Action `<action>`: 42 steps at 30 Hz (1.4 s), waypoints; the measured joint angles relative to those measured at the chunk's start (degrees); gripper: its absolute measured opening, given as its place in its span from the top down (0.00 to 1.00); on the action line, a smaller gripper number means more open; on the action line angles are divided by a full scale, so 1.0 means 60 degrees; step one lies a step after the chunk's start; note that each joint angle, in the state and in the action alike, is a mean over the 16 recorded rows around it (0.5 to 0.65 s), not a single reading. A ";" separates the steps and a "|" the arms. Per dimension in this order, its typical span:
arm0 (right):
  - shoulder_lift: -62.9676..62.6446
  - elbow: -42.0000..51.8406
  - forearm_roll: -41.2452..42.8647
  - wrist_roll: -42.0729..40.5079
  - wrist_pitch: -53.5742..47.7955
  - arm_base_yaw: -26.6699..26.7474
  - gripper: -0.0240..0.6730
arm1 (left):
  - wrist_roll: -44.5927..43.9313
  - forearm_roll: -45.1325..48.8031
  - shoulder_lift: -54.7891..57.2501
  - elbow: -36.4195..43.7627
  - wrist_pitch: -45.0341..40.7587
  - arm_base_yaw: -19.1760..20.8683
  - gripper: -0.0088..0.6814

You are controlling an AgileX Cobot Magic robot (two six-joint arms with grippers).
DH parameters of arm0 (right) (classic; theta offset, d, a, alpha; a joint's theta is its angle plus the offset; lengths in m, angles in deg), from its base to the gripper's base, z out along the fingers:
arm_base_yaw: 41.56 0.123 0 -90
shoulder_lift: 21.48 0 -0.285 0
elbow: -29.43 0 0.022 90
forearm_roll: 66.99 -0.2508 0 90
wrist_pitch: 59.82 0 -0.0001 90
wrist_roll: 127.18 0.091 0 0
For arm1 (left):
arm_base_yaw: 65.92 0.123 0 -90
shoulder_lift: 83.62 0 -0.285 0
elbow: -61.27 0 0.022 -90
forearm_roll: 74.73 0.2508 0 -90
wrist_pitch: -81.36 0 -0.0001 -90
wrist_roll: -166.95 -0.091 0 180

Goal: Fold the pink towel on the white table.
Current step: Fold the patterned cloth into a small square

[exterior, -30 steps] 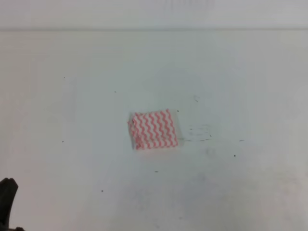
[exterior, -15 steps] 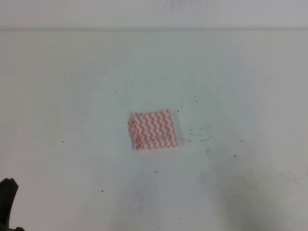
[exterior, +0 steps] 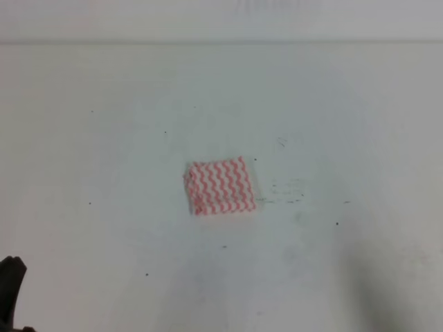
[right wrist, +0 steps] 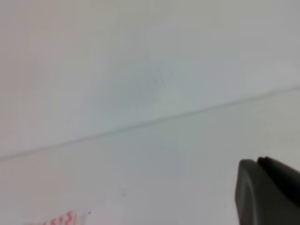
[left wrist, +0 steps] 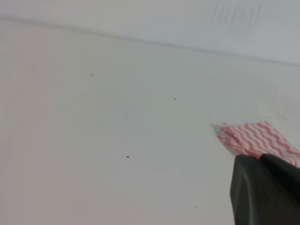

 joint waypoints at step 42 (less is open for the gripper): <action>-0.2198 0.0115 0.4557 0.2291 -0.3998 -0.1605 0.99 | -0.0001 0.0000 0.0027 0.0000 0.0045 0.0000 0.99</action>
